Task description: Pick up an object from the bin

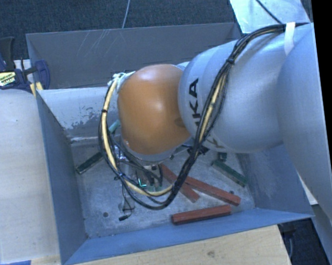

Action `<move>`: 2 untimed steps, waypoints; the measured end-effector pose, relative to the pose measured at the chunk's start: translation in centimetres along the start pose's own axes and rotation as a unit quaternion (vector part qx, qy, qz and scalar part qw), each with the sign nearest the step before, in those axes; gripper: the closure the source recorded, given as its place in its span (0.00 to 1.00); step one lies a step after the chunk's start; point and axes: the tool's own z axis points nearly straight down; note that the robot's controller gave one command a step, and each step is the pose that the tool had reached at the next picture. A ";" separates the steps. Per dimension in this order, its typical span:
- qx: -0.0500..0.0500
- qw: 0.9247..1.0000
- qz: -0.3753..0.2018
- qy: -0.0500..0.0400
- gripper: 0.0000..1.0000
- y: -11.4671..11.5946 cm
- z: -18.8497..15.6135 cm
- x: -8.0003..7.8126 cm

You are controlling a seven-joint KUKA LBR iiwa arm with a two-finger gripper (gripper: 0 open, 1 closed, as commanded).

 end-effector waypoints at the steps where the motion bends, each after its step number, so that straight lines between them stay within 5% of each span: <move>1: -0.001 1.000 0.002 -0.004 0.00 -0.1 -0.5 -0.2; 2: -0.001 0.998 -0.069 -0.007 0.00 1.2 6.2 -7.6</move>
Offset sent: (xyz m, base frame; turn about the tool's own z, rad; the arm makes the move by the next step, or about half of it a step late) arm 0.1141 0.0193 -0.1075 -0.2148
